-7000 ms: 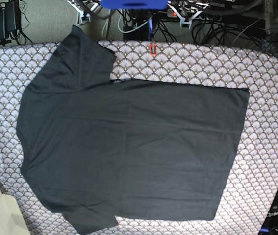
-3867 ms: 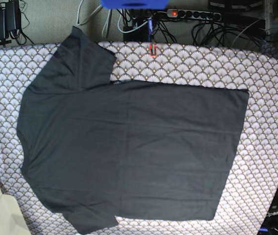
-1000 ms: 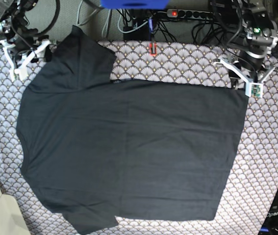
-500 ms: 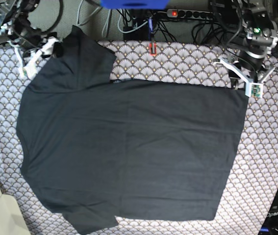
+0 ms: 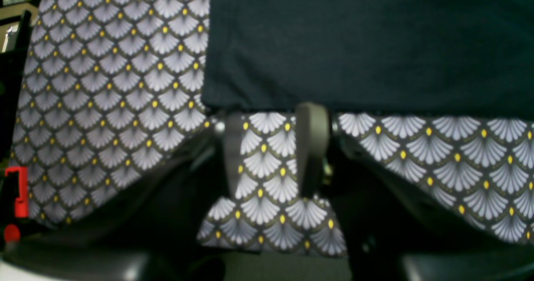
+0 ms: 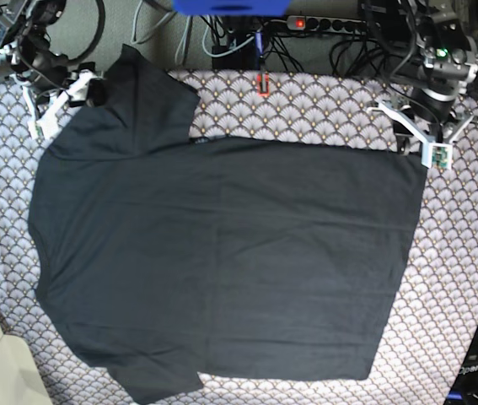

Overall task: Fold the T-shirt properly
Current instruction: 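Lower both grippers onto the shirt's shoulder edge corners and grasp, then lift the shoulder edge with both grippers and pull it over the shirt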

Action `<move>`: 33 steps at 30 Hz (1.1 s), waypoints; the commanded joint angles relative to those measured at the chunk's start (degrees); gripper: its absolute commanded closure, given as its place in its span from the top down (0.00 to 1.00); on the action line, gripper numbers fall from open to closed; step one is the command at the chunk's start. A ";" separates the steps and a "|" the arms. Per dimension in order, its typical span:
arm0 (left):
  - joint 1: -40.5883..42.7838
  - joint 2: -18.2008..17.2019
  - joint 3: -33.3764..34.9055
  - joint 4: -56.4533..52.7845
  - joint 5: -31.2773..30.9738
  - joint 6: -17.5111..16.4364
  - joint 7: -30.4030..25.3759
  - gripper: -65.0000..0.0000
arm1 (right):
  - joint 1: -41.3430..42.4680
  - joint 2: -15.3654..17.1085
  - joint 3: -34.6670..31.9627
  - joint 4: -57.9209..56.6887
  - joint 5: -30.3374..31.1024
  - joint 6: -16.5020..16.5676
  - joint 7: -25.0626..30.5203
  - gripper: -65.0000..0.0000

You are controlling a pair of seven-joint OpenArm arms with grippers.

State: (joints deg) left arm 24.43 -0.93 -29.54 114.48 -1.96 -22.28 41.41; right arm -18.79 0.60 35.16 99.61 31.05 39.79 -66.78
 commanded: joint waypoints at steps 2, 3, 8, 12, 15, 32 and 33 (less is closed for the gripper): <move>-0.03 -0.26 -0.13 1.00 -0.37 0.26 -1.19 0.32 | -0.25 -0.12 -1.71 0.56 0.64 0.21 -0.42 0.45; -0.03 -0.26 -0.13 1.00 -0.37 0.26 -1.19 0.32 | -0.25 -0.12 -2.23 0.56 0.64 0.21 -0.42 0.45; -0.21 -0.26 -0.13 1.00 -0.37 0.26 -1.19 0.32 | 0.10 -0.29 -2.67 0.56 0.64 0.21 -0.34 0.36; -0.56 -0.26 -0.13 1.00 -0.37 0.35 -1.19 0.32 | 0.28 -0.12 -2.76 0.56 0.47 0.21 -0.34 0.10; -2.14 -0.26 -0.22 0.65 -0.29 0.35 -1.19 0.32 | 0.37 0.15 -2.85 0.56 0.38 0.21 -0.34 0.00; -14.01 0.36 -10.24 -19.57 -0.90 -0.09 -1.72 0.33 | 0.37 2.52 -4.26 0.56 0.29 0.21 -0.07 0.00; -14.10 0.80 -10.94 -19.57 -0.90 -0.09 -1.80 0.33 | 0.37 2.52 -4.26 0.56 0.29 0.21 -0.07 0.00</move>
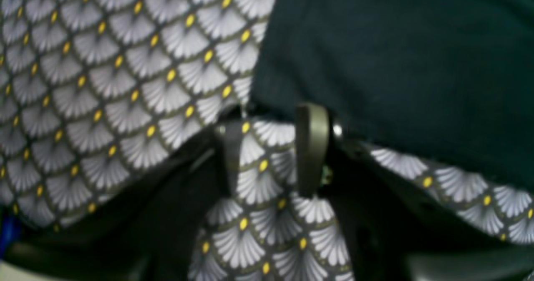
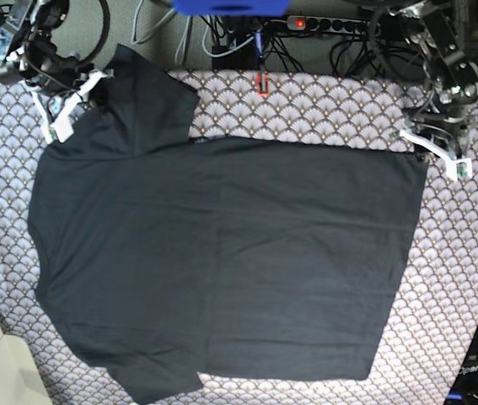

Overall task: Fold the T-shirt properly
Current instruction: 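Lift the shoulder edge with both grippers and pull it over the shirt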

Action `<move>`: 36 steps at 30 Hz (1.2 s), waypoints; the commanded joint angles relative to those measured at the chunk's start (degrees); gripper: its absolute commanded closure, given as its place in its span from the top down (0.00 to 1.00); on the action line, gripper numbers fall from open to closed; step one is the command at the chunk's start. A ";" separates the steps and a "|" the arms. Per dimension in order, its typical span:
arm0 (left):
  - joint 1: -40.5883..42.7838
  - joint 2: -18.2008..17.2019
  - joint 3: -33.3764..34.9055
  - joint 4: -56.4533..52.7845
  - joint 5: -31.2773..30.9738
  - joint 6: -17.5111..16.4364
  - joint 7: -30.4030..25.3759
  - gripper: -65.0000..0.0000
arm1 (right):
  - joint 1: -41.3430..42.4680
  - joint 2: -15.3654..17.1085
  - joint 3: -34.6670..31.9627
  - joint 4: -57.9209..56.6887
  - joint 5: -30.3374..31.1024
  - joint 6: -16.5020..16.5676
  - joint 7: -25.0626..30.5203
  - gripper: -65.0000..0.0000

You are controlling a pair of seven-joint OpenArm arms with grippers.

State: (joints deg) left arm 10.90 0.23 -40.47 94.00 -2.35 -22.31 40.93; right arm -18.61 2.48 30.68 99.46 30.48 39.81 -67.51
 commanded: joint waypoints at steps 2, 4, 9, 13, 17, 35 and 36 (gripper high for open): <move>-1.62 -0.10 -1.16 0.73 -0.51 -0.07 -1.67 0.33 | 0.19 0.73 0.22 0.72 0.86 0.19 0.65 0.00; -2.15 0.08 -1.95 0.20 -0.51 0.11 -2.64 0.33 | 0.19 0.73 0.22 0.72 0.86 0.19 0.65 0.00; -3.64 0.87 -2.39 -3.75 -0.33 0.37 -4.14 0.33 | 0.19 0.82 0.14 0.72 0.86 0.19 0.65 0.00; -4.79 1.22 -3.36 -6.13 -0.42 0.46 -6.69 0.33 | 0.19 0.82 0.14 0.72 0.86 0.19 0.65 0.00; -6.10 1.84 -5.47 -9.12 -0.07 0.46 -8.27 0.33 | 0.19 1.52 0.14 0.72 0.86 0.19 0.65 0.00; -7.95 1.84 -6.17 -13.34 -0.42 0.02 -6.69 0.00 | 0.19 2.05 0.14 0.89 0.86 0.19 0.47 0.00; -7.95 1.84 -6.17 -13.25 -0.51 -0.07 -5.72 0.00 | 0.19 2.05 0.14 1.16 0.86 0.19 0.47 0.00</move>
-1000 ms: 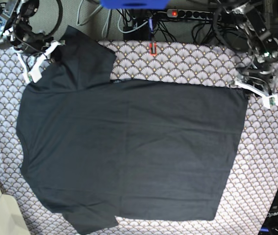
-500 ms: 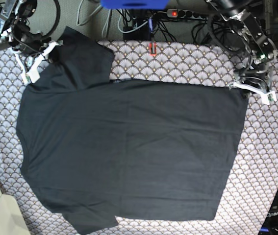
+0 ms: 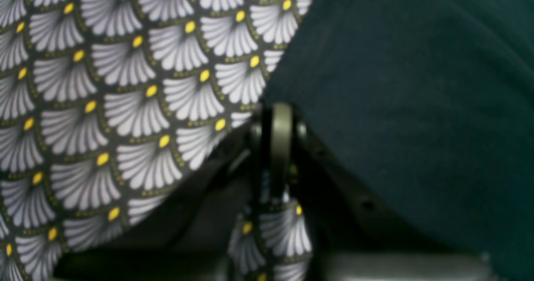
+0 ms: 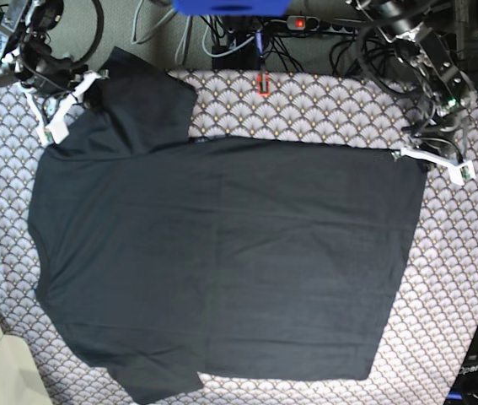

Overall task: Fold the T-shirt properly
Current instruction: 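Lift the shoulder edge with both grippers and pull it over the shirt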

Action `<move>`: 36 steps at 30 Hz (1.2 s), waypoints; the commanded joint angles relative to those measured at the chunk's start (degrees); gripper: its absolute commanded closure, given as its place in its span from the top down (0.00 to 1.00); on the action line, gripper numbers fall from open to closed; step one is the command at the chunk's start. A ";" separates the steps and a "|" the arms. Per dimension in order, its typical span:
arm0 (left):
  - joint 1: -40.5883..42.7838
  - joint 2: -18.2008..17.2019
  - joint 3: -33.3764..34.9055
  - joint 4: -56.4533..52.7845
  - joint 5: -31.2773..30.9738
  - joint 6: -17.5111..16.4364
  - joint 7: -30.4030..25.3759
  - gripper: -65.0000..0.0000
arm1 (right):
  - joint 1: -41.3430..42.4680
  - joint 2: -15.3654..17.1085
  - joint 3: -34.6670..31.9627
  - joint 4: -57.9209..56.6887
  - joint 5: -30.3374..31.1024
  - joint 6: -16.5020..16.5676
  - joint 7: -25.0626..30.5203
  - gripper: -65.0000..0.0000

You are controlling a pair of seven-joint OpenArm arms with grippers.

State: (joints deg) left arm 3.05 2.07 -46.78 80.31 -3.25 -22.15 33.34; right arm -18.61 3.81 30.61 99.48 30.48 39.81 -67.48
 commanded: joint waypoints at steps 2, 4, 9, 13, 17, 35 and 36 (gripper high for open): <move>-0.10 0.00 0.06 1.31 0.39 -0.22 2.83 0.00 | 0.19 0.89 0.20 1.22 0.86 0.19 0.45 0.00; -0.10 0.09 0.06 3.51 0.39 -0.31 3.45 0.00 | 0.37 1.94 0.20 1.22 1.21 0.19 0.45 0.00; -0.28 0.62 1.11 9.49 -1.11 -0.31 7.49 0.00 | 4.33 3.44 0.20 1.22 1.21 0.19 -0.60 0.00; -0.28 0.53 2.43 13.27 -3.04 0.04 10.39 0.00 | 9.07 5.11 0.20 1.22 1.21 0.19 -4.03 0.00; -2.92 0.79 2.43 13.97 -2.51 0.22 11.98 0.00 | 13.82 6.69 0.20 1.22 0.95 0.19 -4.56 0.00; -22.79 -0.79 2.35 -5.46 4.78 0.48 11.80 0.00 | 33.78 12.49 -9.91 -9.24 0.77 0.19 -0.08 0.00; -24.19 -0.88 2.35 -6.51 5.58 0.48 11.62 0.00 | 34.92 13.02 -11.49 -11.53 0.77 0.19 1.42 0.00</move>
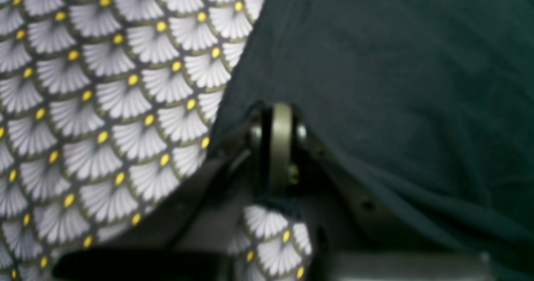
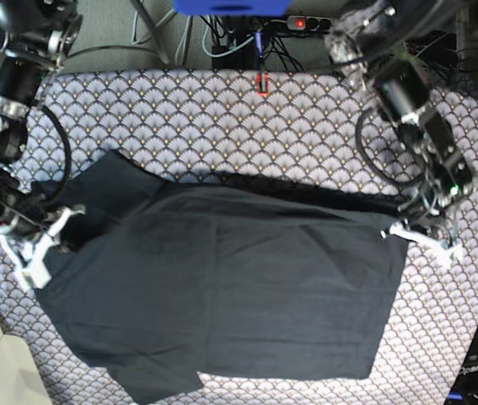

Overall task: Fold the T-shirt properly
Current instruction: 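Lift the shoulder edge with both grippers and pull it over the shirt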

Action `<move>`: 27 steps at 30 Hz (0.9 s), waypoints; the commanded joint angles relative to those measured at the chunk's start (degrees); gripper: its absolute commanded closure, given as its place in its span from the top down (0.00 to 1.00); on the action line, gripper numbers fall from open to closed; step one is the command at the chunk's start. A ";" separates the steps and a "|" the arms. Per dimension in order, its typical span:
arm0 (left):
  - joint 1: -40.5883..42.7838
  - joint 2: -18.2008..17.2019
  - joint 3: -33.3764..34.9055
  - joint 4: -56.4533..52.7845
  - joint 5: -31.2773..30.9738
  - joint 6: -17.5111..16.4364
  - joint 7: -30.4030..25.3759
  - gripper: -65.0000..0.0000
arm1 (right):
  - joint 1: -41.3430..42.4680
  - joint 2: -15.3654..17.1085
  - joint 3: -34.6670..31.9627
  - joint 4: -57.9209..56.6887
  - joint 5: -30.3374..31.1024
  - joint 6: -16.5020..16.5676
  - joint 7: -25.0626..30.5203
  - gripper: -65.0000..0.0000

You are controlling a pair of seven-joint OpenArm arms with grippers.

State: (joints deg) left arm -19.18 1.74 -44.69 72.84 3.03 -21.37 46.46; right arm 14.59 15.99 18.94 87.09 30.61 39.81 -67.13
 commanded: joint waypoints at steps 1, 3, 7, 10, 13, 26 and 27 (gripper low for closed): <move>-3.02 -0.90 0.33 0.00 0.01 -0.31 -1.49 0.00 | 2.69 1.20 -1.40 -1.33 0.64 0.19 2.56 0.00; -5.66 -0.99 0.33 -1.59 1.15 -0.31 -1.49 0.00 | 5.06 2.34 -4.65 -6.43 0.64 0.19 5.81 0.00; -9.88 -1.25 0.42 -4.75 3.96 2.68 -1.58 0.00 | 9.54 4.45 -9.31 -15.48 0.64 0.19 11.62 0.00; -12.25 -1.34 0.51 -7.04 4.49 3.74 -1.58 0.00 | 13.32 5.77 -12.57 -21.37 0.64 0.19 15.49 0.00; -13.57 -2.40 2.27 -8.09 4.40 3.83 -1.58 0.00 | 16.14 6.65 -14.15 -26.65 0.64 0.19 19.27 0.00; -14.71 -4.95 4.82 -21.01 4.31 3.91 -11.95 0.00 | 25.19 6.39 -18.46 -45.11 -13.60 0.19 37.55 0.00; -14.71 -5.39 4.82 -21.63 4.14 3.91 -12.39 0.00 | 25.54 6.39 -18.46 -46.08 -14.22 0.19 38.78 0.00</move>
State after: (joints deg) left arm -31.79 -2.94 -40.01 50.22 7.68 -17.21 35.53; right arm 37.95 21.45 0.10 39.99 15.27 39.81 -29.91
